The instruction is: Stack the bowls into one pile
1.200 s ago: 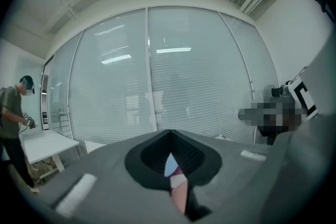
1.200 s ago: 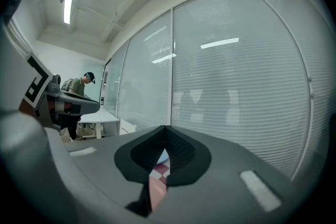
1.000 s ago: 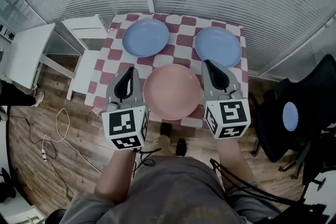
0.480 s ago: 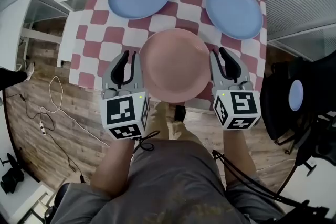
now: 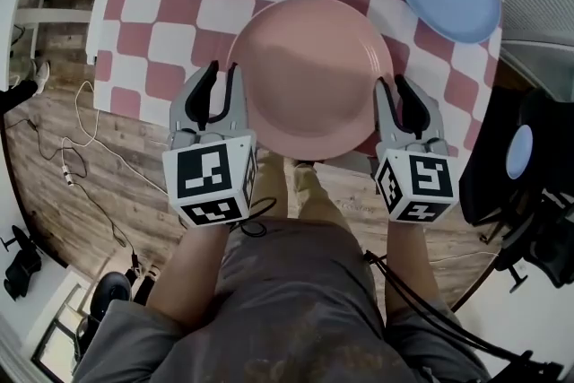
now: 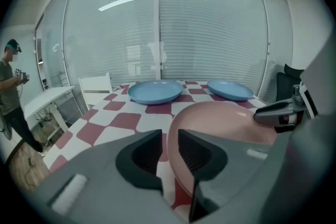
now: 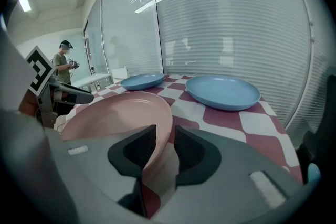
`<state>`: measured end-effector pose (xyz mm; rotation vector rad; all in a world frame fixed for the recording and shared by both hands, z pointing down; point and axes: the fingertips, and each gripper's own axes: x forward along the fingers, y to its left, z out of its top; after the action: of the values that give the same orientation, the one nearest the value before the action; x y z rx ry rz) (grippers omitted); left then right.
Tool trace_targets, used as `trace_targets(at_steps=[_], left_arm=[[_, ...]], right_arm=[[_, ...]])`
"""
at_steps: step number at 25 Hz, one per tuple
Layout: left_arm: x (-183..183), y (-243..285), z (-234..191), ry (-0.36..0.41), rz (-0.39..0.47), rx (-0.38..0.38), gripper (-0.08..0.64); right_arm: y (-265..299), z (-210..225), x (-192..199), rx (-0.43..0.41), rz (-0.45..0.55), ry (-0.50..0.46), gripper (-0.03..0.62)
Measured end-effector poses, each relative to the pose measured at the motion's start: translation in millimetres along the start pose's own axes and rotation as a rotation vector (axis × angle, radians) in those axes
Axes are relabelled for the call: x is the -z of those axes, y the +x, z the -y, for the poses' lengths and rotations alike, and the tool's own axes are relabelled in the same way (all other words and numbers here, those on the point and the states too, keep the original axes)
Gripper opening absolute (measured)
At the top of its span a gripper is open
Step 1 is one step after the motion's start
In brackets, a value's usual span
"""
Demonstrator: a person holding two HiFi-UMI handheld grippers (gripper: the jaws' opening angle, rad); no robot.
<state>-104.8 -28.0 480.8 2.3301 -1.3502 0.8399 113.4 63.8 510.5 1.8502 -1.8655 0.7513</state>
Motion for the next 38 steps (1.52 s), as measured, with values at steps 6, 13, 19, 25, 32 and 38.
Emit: trace_targets(at_steps=[6, 13, 19, 25, 32, 38], left_arm=[[20, 11, -1, -0.009, -0.048, -0.011, 0.106], [30, 18, -7, -0.028, -0.072, -0.011, 0.107], [30, 20, -2, -0.023, -0.069, 0.012, 0.081], [32, 17, 1, -0.016, -0.07, 0.025, 0.057], [30, 14, 0, -0.042, -0.084, 0.038, 0.043], [9, -10, -4, -0.039, -0.039, 0.018, 0.043]], right_arm=[[6, 0, 8, -0.012, -0.013, 0.013, 0.133], [8, -3, 9, -0.006, -0.017, -0.006, 0.117], [8, -3, 8, 0.011, -0.013, -0.015, 0.115], [4, -4, 11, 0.018, -0.007, -0.01, 0.115], [4, -2, 10, 0.04, -0.007, 0.037, 0.087], [-14, -7, -15, 0.038, 0.048, 0.038, 0.074]])
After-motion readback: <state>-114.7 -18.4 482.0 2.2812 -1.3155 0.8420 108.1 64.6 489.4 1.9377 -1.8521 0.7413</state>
